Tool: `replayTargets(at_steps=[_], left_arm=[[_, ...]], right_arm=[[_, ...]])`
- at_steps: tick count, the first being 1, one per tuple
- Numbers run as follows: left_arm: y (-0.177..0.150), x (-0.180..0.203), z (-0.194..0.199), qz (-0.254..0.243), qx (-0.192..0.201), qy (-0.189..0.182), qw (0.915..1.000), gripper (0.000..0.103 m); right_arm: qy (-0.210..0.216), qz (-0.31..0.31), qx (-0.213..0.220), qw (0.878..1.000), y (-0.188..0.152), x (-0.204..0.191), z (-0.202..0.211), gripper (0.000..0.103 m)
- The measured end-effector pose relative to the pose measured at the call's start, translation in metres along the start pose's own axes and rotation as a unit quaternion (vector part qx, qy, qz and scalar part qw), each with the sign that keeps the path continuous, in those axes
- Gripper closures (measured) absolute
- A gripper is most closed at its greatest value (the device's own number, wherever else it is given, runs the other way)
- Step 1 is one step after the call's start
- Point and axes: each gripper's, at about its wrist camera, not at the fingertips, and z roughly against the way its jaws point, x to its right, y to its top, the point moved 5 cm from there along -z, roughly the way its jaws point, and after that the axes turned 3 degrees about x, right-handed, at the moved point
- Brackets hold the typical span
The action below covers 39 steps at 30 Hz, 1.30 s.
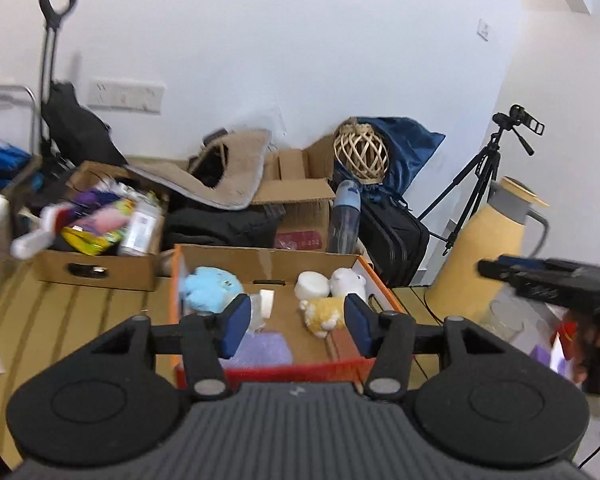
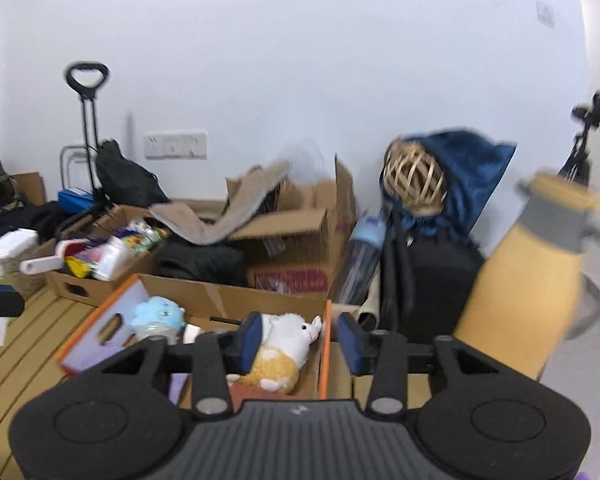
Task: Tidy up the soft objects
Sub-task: 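Carry the plush lamb into the cardboard box and open the grippers, then move both grippers back over the table toward the pink satin pouches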
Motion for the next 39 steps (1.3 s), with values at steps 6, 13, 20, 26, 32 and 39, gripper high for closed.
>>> replayTargets(at_steps=[6, 13, 20, 26, 32, 39], left_arm=[[-0.035, 0.022, 0.116, -0.027, 0.047, -0.007, 0.9985, 0.029], [-0.135, 0.026, 0.230, -0.034, 0.102, 0.049, 0.9930, 0.021], [-0.228, 0.028, 0.331, -0.029, 0.154, 0.086, 0.9839, 0.003], [-0.245, 0.041, 0.336, -0.050, 0.148, 0.089, 0.9837, 0.002], [-0.254, 0.038, 0.300, -0.048, 0.114, 0.075, 0.9894, 0.002], [-0.232, 0.018, 0.208, -0.031, 0.079, 0.071, 0.9939, 0.002]], right_arm=[[0.016, 0.009, 0.036, 0.999, -0.022, -0.013, 0.118, 0.048], [0.068, 0.041, 0.071, 0.994, -0.111, -0.064, 0.257, 0.040], [0.103, 0.031, 0.111, 0.988, -0.200, -0.110, 0.364, 0.026], [0.124, 0.045, 0.095, 0.987, -0.228, -0.138, 0.373, 0.025], [0.120, 0.015, 0.076, 0.990, -0.239, -0.134, 0.351, 0.025], [0.112, -0.015, 0.060, 0.992, -0.230, -0.122, 0.275, 0.026]])
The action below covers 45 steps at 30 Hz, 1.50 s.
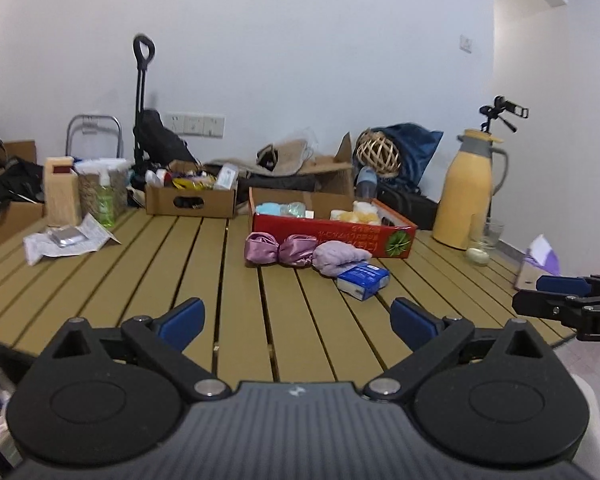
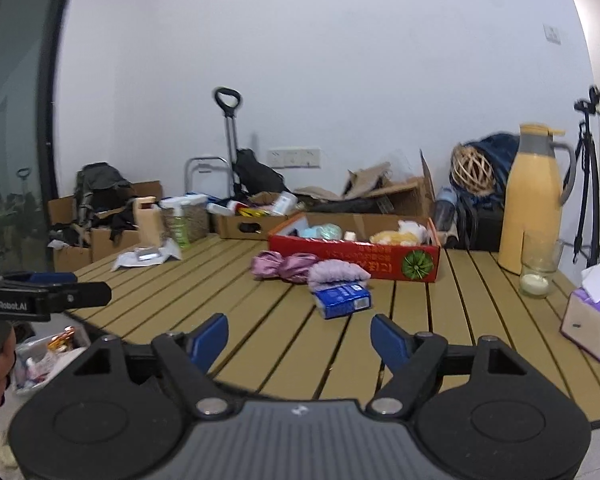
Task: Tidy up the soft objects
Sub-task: 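Move both grippers back over the table toward the pink satin pouches, then close both grippers on the pink satin pouches, then lift the pink satin pouches toward the cardboard box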
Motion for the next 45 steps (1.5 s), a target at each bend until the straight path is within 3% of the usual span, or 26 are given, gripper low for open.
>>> replayTargets(at_steps=[3, 7, 13, 18, 21, 25, 27, 29, 31, 33, 37, 45], left_arm=[[0.009, -0.006, -0.047, 0.012, -0.018, -0.006, 0.9997, 0.002], [0.025, -0.018, -0.118, 0.032, -0.041, -0.013, 0.9985, 0.009], [0.050, -0.053, -0.240, 0.049, -0.073, 0.030, 0.9957, 0.022], [0.045, -0.088, -0.321, 0.115, -0.113, 0.028, 0.9866, 0.029], [0.031, -0.097, -0.337, 0.150, -0.140, -0.011, 0.9787, 0.038], [0.019, -0.101, -0.336, 0.169, -0.154, -0.048, 0.9724, 0.058], [0.018, -0.099, -0.335, 0.153, -0.151, -0.045, 0.9756, 0.063], [0.020, -0.095, -0.333, 0.152, -0.152, -0.047, 0.9755, 0.075], [0.026, -0.092, -0.328, 0.143, -0.148, -0.043, 0.9776, 0.083], [0.036, -0.087, -0.315, 0.121, -0.141, -0.029, 0.9822, 0.084], [0.063, -0.061, -0.256, 0.073, -0.074, -0.025, 0.9943, 0.084], [0.066, -0.002, -0.137, 0.079, -0.037, -0.082, 0.9927, 0.084]], right_arm=[[0.000, -0.018, -0.016, 1.000, 0.005, 0.017, -0.047, 0.026], [0.007, -0.036, -0.041, 0.998, 0.014, 0.037, -0.114, 0.035], [0.051, -0.082, -0.068, 0.993, 0.037, 0.052, -0.215, 0.041], [0.074, -0.086, -0.091, 0.989, 0.054, 0.048, -0.316, 0.056], [0.074, -0.081, -0.117, 0.987, 0.052, 0.043, -0.366, 0.059], [0.105, -0.062, -0.155, 0.980, 0.033, 0.028, -0.403, 0.066], [0.112, -0.043, -0.153, 0.981, 0.026, 0.023, -0.409, 0.072], [0.118, -0.054, -0.152, 0.980, 0.026, 0.023, -0.412, 0.089], [0.111, -0.048, -0.153, 0.981, 0.027, 0.023, -0.411, 0.094], [0.110, -0.042, -0.145, 0.982, 0.034, 0.019, -0.403, 0.096], [0.132, -0.044, -0.103, 0.985, 0.059, 0.011, -0.360, 0.096], [0.136, -0.038, -0.037, 0.989, 0.071, 0.006, -0.210, 0.096]])
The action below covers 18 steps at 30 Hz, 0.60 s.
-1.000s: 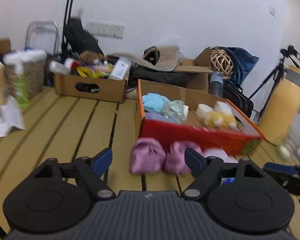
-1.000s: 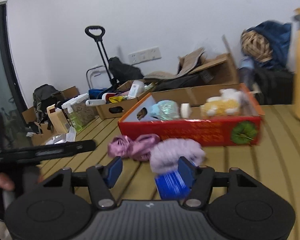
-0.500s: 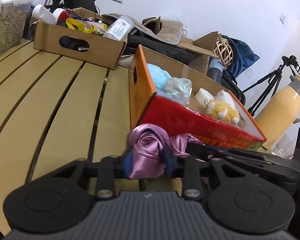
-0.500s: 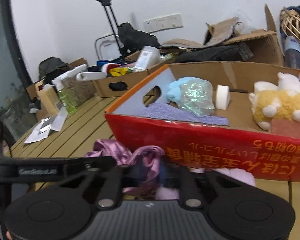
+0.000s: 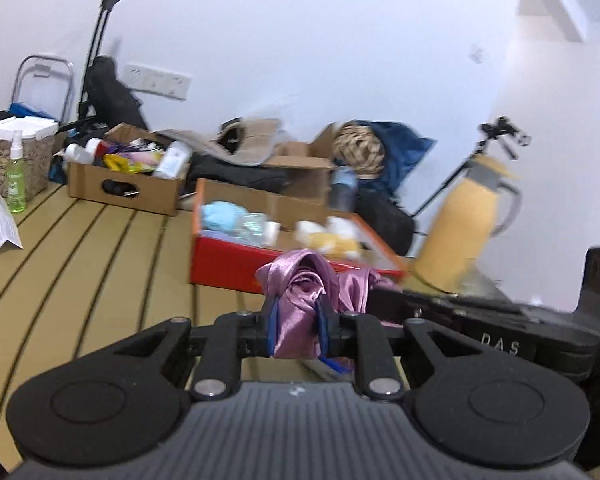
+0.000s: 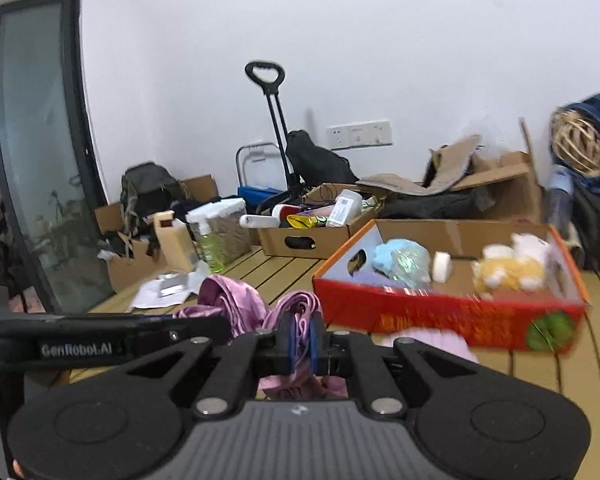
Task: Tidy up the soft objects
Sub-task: 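Lift the pink satin pouches toward the cardboard box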
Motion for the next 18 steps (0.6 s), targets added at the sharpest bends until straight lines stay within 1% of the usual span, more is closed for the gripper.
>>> replayTargets(at_steps=[3, 6, 10, 13, 15, 16, 18], left_arm=[[-0.005, 0.027, 0.023, -0.012, 0.010, -0.016, 0.9998, 0.084], [-0.007, 0.049, 0.037, -0.018, 0.019, -0.028, 0.9993, 0.084], [-0.006, 0.068, 0.045, -0.021, 0.025, -0.042, 0.9986, 0.084], [0.003, 0.072, 0.033, -0.020, 0.021, -0.058, 0.9979, 0.084], [0.017, 0.072, 0.014, -0.021, 0.014, -0.070, 0.9972, 0.083], [0.026, 0.070, -0.001, -0.022, 0.004, -0.080, 0.9965, 0.083], [0.049, 0.058, -0.034, -0.008, -0.006, -0.087, 0.9962, 0.083]], right_arm=[[-0.006, 0.003, 0.014, 1.000, -0.008, -0.008, 0.044, 0.096], [-0.015, 0.003, 0.039, 0.999, -0.009, -0.011, 0.082, 0.096], [-0.025, 0.000, 0.061, 0.998, -0.008, -0.008, 0.112, 0.096], [-0.031, -0.003, 0.070, 0.997, -0.004, -0.003, 0.120, 0.096], [-0.035, -0.001, 0.074, 0.997, 0.006, 0.006, 0.116, 0.096], [-0.039, 0.000, 0.076, 0.996, 0.013, 0.012, 0.111, 0.096], [-0.044, -0.003, 0.074, 0.996, 0.032, 0.028, 0.095, 0.096]])
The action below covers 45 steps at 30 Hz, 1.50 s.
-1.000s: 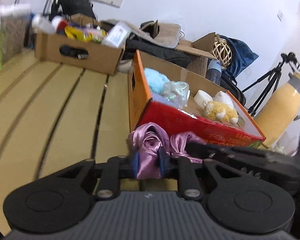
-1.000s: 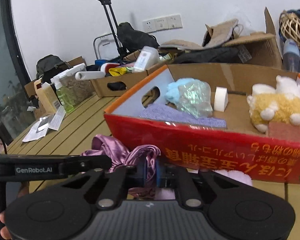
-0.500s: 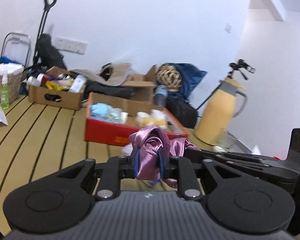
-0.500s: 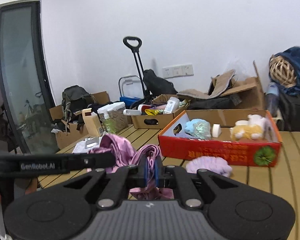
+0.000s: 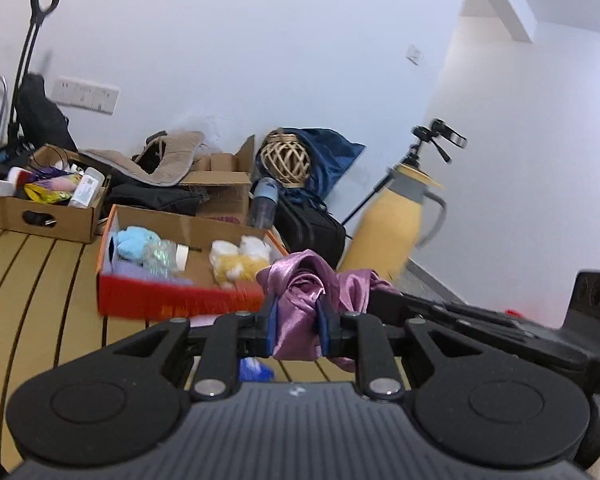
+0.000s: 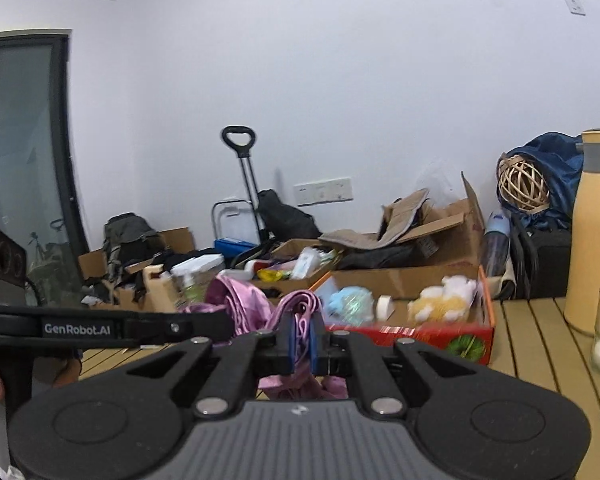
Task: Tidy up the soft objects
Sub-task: 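Lift the pink satin pouches toward the cardboard box, then lower the pink pouches into the box and open both grippers, then move both grippers back over the table toward the lavender fluffy towel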
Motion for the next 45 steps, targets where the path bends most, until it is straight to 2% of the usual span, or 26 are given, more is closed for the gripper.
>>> replayTargets(at_steps=[4, 8, 11, 14, 17, 19, 20, 21, 22, 23, 24, 25, 29, 32, 33, 34, 39, 43, 45], left_arm=[[0.045, -0.036, -0.068, 0.010, -0.022, -0.011, 0.9996, 0.083], [0.079, -0.083, -0.152, 0.000, -0.033, 0.004, 0.9995, 0.083], [0.093, -0.124, -0.219, 0.022, -0.058, 0.019, 0.9979, 0.082], [0.092, -0.171, -0.284, 0.052, -0.100, 0.044, 0.9927, 0.082], [0.070, -0.213, -0.338, 0.083, -0.170, 0.088, 0.9781, 0.079], [0.055, -0.227, -0.363, 0.063, -0.208, 0.121, 0.9686, 0.074], [0.053, -0.230, -0.368, 0.060, -0.205, 0.117, 0.9699, 0.068], [0.053, -0.230, -0.367, 0.061, -0.204, 0.114, 0.9703, 0.063], [0.055, -0.228, -0.366, 0.063, -0.204, 0.106, 0.9712, 0.050], [0.058, -0.226, -0.363, 0.063, -0.198, 0.102, 0.9729, 0.039], [0.061, -0.222, -0.359, 0.059, -0.187, 0.106, 0.9748, 0.033], [0.063, -0.219, -0.353, 0.053, -0.177, 0.117, 0.9758, 0.025], [0.080, -0.200, -0.321, 0.019, -0.168, 0.121, 0.9782, 0.025], [0.100, -0.179, -0.280, -0.005, -0.148, 0.122, 0.9815, 0.024], [0.106, -0.173, -0.263, -0.016, -0.138, 0.127, 0.9821, 0.024], [0.110, -0.167, -0.249, -0.023, -0.129, 0.135, 0.9821, 0.024], [0.128, -0.130, -0.151, -0.034, -0.082, 0.144, 0.9856, 0.021], [0.123, -0.090, -0.061, -0.066, -0.042, 0.140, 0.9870, 0.013], [0.108, -0.071, -0.015, -0.083, -0.020, 0.134, 0.9874, 0.009]], right_arm=[[0.000, -0.017, -0.015, 1.000, 0.036, 0.041, -0.069, 0.096], [-0.010, -0.046, -0.033, 0.998, 0.065, 0.085, -0.156, 0.096], [-0.027, -0.056, -0.058, 0.996, 0.075, 0.119, -0.232, 0.096], [-0.055, -0.056, -0.099, 0.992, 0.065, 0.151, -0.312, 0.096], [-0.082, -0.059, -0.154, 0.983, 0.039, 0.179, -0.379, 0.096], [-0.095, -0.063, -0.193, 0.975, 0.015, 0.193, -0.411, 0.096], [-0.105, -0.062, -0.205, 0.971, 0.007, 0.198, -0.419, 0.096], [-0.113, -0.060, -0.223, 0.967, -0.002, 0.202, -0.427, 0.095], [-0.118, -0.057, -0.240, 0.962, -0.010, 0.204, -0.434, 0.092], [-0.125, -0.051, -0.247, 0.960, -0.015, 0.204, -0.435, 0.094], [-0.129, -0.048, -0.247, 0.959, -0.017, 0.204, -0.436, 0.093], [-0.129, -0.049, -0.246, 0.960, -0.017, 0.203, -0.435, 0.090], [-0.132, -0.043, -0.242, 0.960, -0.006, 0.196, -0.422, 0.081], [-0.120, -0.046, -0.220, 0.967, 0.018, 0.184, -0.393, 0.060], [-0.118, -0.039, -0.213, 0.969, 0.025, 0.179, -0.381, 0.055], [-0.118, -0.032, -0.208, 0.971, 0.032, 0.174, -0.369, 0.055], [-0.115, 0.003, -0.173, 0.978, 0.071, 0.141, -0.283, 0.054], [-0.107, 0.009, -0.127, 0.986, 0.093, 0.109, -0.196, 0.039], [-0.099, 0.013, -0.105, 0.989, 0.094, 0.090, -0.147, 0.037]])
